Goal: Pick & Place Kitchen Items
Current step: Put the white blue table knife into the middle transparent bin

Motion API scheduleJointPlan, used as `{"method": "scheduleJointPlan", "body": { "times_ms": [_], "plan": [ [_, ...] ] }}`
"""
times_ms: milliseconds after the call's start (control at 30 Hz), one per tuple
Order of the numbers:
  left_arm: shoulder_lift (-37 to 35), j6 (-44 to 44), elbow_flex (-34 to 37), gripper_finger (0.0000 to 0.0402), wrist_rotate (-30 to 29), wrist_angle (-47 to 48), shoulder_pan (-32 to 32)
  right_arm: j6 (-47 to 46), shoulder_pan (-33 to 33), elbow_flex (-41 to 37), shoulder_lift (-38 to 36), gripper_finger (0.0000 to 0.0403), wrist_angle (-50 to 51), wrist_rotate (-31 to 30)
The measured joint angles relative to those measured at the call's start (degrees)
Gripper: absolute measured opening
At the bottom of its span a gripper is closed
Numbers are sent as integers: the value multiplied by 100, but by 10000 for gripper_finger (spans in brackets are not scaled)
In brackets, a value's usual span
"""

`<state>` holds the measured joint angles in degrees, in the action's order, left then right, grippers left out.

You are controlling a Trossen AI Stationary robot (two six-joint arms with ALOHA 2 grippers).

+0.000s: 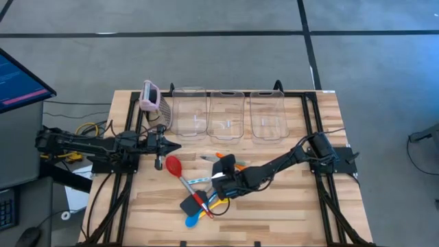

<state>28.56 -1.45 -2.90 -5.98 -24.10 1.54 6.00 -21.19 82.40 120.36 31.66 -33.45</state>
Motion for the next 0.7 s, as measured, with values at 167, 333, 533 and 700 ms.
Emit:
{"method": "scheduleJointPlan", "body": {
  "times_ms": [167, 333, 533, 700],
  "plan": [
    [0, 0, 0, 2, 2, 0, 0, 42, 0, 80, -9, 64, 12, 0],
    [0, 0, 0, 2, 2, 0, 0, 44, -11, 80, -9, 52, 27, 0],
    [0, 0, 0, 2, 2, 0, 0, 63, -41, 80, -9, 5, 110, 17],
    [0, 2, 0, 2, 2, 0, 0, 95, -88, 80, -11, 2, 190, -95]
  ]
}}
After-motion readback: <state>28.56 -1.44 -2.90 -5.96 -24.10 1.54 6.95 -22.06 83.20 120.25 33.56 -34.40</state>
